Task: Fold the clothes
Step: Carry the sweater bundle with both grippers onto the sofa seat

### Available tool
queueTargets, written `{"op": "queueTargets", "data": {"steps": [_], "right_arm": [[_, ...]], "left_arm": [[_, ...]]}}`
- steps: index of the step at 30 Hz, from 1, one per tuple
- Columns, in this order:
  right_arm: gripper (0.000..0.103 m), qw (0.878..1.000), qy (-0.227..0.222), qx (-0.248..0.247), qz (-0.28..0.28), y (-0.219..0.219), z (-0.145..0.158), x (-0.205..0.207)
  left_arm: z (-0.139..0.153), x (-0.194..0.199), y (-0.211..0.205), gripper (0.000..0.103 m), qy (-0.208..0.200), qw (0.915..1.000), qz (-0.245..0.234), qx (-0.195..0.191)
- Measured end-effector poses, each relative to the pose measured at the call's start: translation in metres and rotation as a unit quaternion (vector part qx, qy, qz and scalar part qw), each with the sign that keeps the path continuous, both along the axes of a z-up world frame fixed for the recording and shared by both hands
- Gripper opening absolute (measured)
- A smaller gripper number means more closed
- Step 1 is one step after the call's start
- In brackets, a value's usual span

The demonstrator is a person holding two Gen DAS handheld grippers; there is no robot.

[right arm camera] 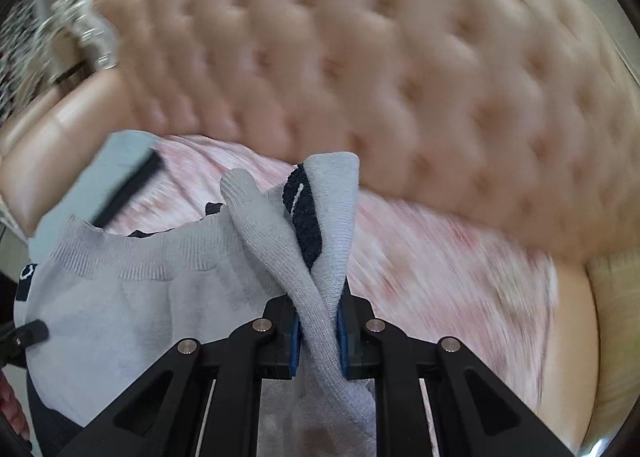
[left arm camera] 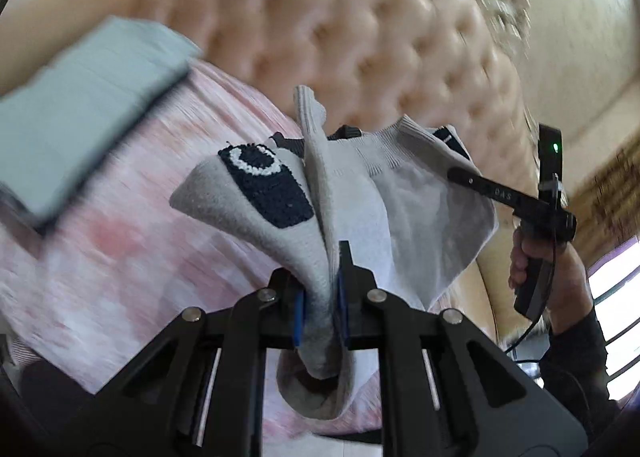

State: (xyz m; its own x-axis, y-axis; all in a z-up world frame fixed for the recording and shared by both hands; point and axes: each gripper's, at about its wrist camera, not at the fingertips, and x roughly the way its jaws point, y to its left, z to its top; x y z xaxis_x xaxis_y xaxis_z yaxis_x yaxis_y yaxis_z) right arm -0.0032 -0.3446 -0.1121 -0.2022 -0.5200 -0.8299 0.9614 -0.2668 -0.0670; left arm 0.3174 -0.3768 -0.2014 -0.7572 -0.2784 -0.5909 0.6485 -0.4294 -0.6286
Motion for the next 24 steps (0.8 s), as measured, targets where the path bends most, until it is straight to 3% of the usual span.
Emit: {"op": "queueTargets", "data": {"steps": [4, 10, 17, 24], "right_arm": [[0.014, 0.998, 0.012, -0.008, 0.068, -0.102, 0.025, 0.057], [0.014, 0.988, 0.005, -0.016, 0.152, -0.248, 0.035, 0.144], [0.014, 0.974, 0.022, 0.031, 0.223, -0.370, -0.026, 0.237], [0.014, 0.962, 0.044, 0.063, 0.260, -0.404, -0.081, 0.276]], "left_arm": [[0.018, 0.060, -0.047, 0.014, 0.011, 0.9959, 0.087, -0.022], [0.012, 0.133, -0.106, 0.014, 0.026, 0.9770, 0.209, -0.033], [-0.047, 0.154, -0.128, 0.014, 0.046, 0.9550, 0.293, 0.019], [-0.094, 0.174, -0.122, 0.014, 0.055, 0.9365, 0.341, 0.062]]}}
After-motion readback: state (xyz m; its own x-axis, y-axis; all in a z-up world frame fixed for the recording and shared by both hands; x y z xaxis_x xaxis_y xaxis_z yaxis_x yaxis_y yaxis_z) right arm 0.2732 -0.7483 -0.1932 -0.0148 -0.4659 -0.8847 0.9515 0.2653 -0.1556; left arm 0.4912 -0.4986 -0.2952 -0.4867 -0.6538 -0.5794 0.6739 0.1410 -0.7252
